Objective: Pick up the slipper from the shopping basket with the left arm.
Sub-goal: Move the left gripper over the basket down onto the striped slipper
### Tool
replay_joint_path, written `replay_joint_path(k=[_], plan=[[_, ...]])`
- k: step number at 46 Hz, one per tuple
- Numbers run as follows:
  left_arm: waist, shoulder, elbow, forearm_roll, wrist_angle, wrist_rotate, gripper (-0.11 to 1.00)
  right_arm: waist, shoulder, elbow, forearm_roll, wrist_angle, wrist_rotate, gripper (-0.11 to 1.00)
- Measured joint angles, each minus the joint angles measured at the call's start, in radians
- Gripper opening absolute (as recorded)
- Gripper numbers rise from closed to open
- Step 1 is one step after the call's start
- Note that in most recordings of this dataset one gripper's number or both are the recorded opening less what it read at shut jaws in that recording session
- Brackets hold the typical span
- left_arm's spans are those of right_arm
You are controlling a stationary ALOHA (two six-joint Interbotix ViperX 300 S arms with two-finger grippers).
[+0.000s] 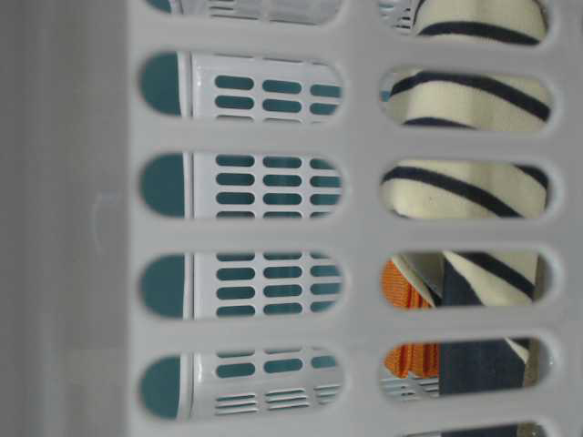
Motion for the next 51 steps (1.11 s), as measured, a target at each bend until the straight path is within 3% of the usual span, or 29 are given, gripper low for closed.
replay_joint_path(k=[11, 31, 36, 44, 47, 51], plan=[[-0.040, 0.230, -0.222, 0.000, 0.210, -0.002, 0.00, 0.002, -0.003, 0.002, 0.000, 0.011, 0.000, 0.00], [-0.057, 0.655, -0.535, 0.000, 0.396, -0.006, 0.02, 0.002, -0.009, 0.002, 0.000, 0.020, 0.002, 0.00], [-0.063, 0.739, -0.598, 0.000, 0.428, -0.003, 0.23, 0.003, -0.012, 0.003, 0.000, 0.023, 0.002, 0.00], [-0.072, 0.844, -0.678, 0.000, 0.485, -0.009, 0.78, 0.015, -0.015, 0.009, 0.002, 0.023, 0.002, 0.00], [-0.075, 0.871, -0.696, 0.000, 0.489, -0.011, 0.88, 0.020, -0.015, 0.011, 0.002, 0.023, 0.003, 0.00], [-0.077, 0.905, -0.707, -0.002, 0.491, -0.012, 0.91, 0.028, -0.015, 0.015, 0.003, 0.023, 0.003, 0.00]])
